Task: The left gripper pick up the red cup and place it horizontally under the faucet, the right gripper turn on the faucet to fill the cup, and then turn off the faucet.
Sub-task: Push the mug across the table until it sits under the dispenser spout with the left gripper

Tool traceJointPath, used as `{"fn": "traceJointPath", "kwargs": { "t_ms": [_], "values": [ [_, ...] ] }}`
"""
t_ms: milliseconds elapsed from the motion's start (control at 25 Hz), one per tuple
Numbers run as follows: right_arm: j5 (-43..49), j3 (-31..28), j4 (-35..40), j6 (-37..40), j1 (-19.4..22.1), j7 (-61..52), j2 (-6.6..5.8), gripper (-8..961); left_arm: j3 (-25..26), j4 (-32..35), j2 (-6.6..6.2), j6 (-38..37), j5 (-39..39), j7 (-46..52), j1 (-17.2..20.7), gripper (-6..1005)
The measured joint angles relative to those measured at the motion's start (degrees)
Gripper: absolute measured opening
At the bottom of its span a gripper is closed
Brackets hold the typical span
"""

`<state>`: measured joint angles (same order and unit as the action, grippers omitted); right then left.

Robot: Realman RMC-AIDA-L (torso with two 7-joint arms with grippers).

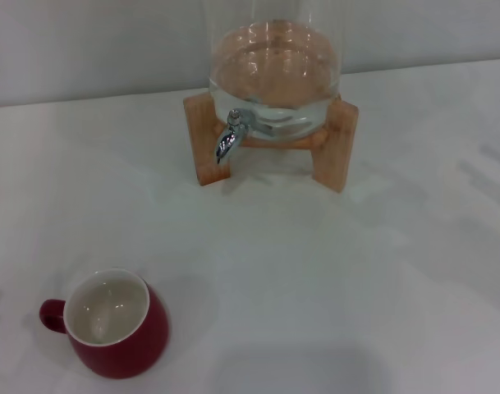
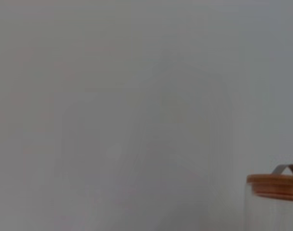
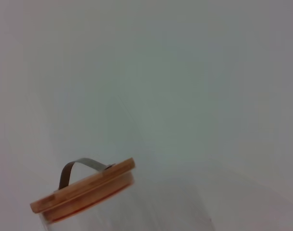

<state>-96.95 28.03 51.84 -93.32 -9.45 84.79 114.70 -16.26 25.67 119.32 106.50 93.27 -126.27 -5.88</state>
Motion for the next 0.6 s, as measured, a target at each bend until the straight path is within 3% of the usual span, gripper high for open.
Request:
{"fn": "traceJointPath", "kwargs": {
  "t_ms": [160, 400, 600],
  "values": [
    [0.1, 0.0, 0.0, 0.1, 0.0, 0.0, 0.00, 658, 0.0, -1.2, -0.12, -0.6, -0.1, -0.4, -0.1, 841],
    [0.1, 0.1, 0.0, 0.2, -0.1, 0.0, 0.00, 659, 0.1, -0.5, -0.40, -1.3, -0.2, 6.9, -0.7, 842],
    [0.1, 0.1, 0.0, 0.5, -0.2, 0.0, 0.00, 659, 0.0, 2.2, -0.35, -4.7, -5.6, 11.5, -2.4, 841]
  ]
}}
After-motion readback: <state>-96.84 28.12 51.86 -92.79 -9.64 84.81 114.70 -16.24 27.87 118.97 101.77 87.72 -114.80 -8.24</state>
